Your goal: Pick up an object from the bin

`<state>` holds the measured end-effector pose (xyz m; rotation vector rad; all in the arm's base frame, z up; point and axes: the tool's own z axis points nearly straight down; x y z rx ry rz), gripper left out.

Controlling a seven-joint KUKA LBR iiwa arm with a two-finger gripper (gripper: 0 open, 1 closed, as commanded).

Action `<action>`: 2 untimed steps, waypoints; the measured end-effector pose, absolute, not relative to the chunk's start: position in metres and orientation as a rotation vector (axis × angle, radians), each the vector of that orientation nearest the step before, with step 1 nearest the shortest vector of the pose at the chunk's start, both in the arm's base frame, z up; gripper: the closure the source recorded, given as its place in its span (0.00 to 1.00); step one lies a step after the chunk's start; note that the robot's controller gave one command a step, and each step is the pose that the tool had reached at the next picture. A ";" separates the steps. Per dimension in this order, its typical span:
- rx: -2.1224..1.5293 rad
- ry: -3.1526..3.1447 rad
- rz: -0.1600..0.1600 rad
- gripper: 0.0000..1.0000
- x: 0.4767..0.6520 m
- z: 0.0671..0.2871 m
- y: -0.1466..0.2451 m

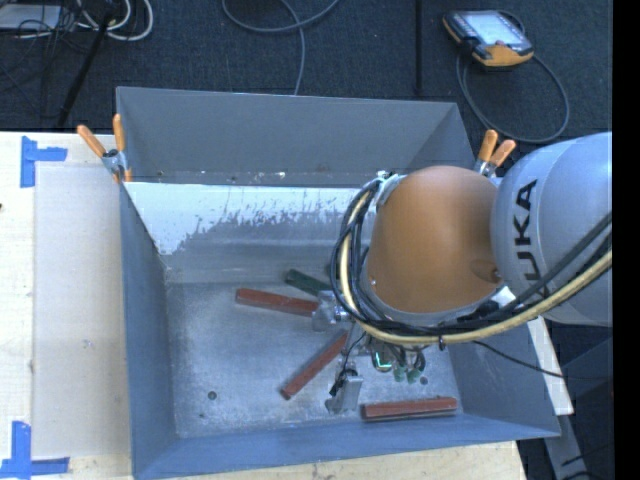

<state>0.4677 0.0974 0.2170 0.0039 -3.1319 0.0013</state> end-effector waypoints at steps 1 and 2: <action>-0.002 -3.140 0.000 0.00 0.469 0.221 0.097; 0.111 -3.144 -0.001 0.00 0.481 0.182 0.089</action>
Offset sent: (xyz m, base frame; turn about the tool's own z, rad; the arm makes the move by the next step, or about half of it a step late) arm 0.0378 -0.0335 -0.1470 -0.2467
